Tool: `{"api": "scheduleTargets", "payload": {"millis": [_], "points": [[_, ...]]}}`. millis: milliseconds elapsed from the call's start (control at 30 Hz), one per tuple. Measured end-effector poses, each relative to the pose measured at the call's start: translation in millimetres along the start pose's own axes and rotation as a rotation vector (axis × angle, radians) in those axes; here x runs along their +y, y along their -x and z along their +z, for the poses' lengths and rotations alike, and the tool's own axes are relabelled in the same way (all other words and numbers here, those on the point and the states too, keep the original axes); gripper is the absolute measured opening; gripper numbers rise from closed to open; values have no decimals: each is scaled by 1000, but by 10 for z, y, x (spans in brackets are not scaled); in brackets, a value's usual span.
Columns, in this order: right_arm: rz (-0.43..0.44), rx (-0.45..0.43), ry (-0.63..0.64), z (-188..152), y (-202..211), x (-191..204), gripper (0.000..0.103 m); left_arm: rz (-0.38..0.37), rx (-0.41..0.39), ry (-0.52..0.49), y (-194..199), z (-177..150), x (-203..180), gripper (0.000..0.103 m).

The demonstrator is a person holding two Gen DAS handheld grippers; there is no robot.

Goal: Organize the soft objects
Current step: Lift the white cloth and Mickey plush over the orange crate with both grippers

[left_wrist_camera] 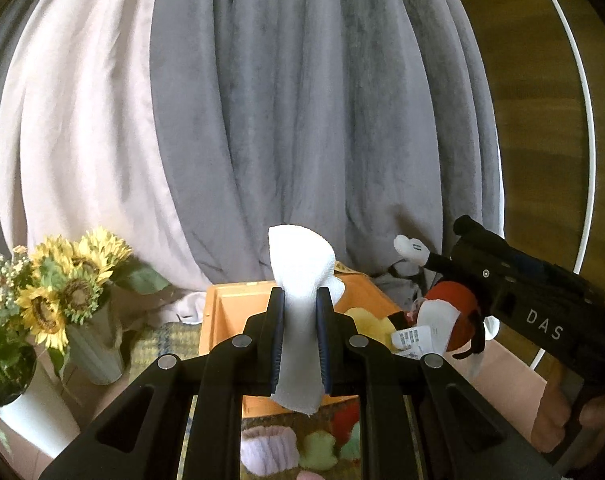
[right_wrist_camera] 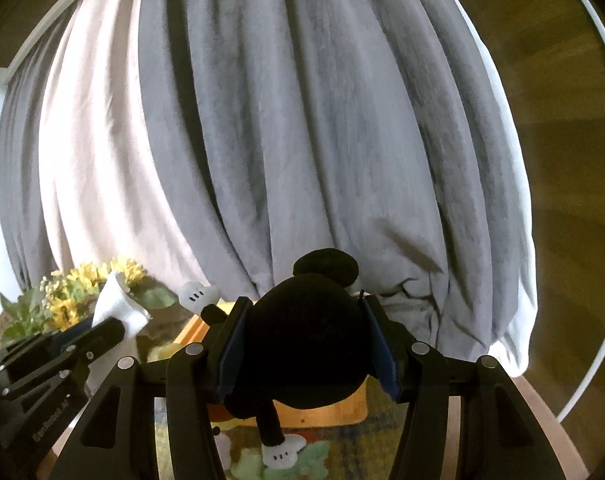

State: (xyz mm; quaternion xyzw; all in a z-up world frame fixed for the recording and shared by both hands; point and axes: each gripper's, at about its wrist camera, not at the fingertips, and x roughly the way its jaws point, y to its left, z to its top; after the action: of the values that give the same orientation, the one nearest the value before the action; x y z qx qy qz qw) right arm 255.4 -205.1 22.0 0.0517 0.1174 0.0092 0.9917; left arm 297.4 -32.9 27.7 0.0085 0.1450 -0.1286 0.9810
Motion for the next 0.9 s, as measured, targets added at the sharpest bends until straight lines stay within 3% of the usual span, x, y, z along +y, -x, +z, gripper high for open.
{"api": "scheduleTargets", "payload": {"millis": [533,900], "points": [[-1,-3,15,189,-661,78,56,31,-31,-29,-539,215,204,16],[28,43,11,201,-1225,152,56,57,14,-32,-1047,216,430,16]]}}
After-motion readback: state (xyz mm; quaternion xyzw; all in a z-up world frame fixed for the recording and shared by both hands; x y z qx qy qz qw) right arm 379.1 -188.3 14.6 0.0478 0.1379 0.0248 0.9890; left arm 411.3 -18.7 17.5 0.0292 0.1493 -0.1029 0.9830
